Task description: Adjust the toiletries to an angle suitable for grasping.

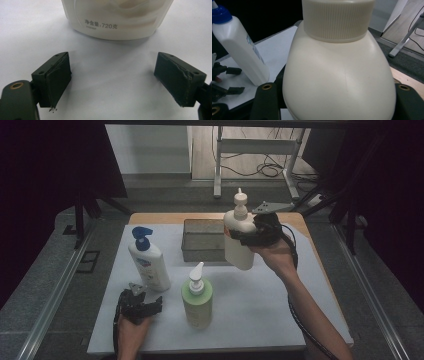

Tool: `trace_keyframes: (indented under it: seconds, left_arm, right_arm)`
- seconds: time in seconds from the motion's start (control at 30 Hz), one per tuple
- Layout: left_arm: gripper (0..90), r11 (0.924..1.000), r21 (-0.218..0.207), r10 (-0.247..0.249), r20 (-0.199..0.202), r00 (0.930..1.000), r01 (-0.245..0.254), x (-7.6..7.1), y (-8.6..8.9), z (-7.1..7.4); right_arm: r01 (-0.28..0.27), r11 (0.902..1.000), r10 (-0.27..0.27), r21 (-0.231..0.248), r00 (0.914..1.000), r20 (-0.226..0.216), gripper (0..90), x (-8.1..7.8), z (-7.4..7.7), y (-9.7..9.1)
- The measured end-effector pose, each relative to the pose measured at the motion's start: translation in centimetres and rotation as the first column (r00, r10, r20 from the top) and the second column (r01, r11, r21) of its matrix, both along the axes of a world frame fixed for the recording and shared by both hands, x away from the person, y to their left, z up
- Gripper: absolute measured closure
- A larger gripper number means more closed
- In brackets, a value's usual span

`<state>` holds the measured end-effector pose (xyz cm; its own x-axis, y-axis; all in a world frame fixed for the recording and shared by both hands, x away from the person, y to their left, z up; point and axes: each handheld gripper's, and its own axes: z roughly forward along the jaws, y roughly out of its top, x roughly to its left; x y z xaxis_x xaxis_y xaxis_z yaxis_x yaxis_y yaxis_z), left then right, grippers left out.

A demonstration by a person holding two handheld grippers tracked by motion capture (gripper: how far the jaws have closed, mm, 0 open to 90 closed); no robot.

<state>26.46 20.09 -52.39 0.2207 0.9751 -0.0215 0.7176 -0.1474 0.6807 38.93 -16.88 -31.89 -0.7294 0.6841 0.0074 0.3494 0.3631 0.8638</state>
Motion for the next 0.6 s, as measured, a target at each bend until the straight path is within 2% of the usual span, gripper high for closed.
trace_keyframes:
  seconds: [0.27,0.6]
  left_arm:
    - [13.8,1.0000,0.001,0.000,-0.001,1.0000,0.000,0.0,0.0,0.0]
    - [13.8,1.0000,-0.001,0.002,0.002,1.0000,-0.002,0.0,0.0,0.0]
  right_arm:
    - [-0.007,0.9999,0.007,0.008,1.0000,0.006,38.5,1.2,0.4,1.8]
    - [-0.008,1.0000,0.008,0.004,0.9999,0.010,38.6,2.9,0.1,3.9]
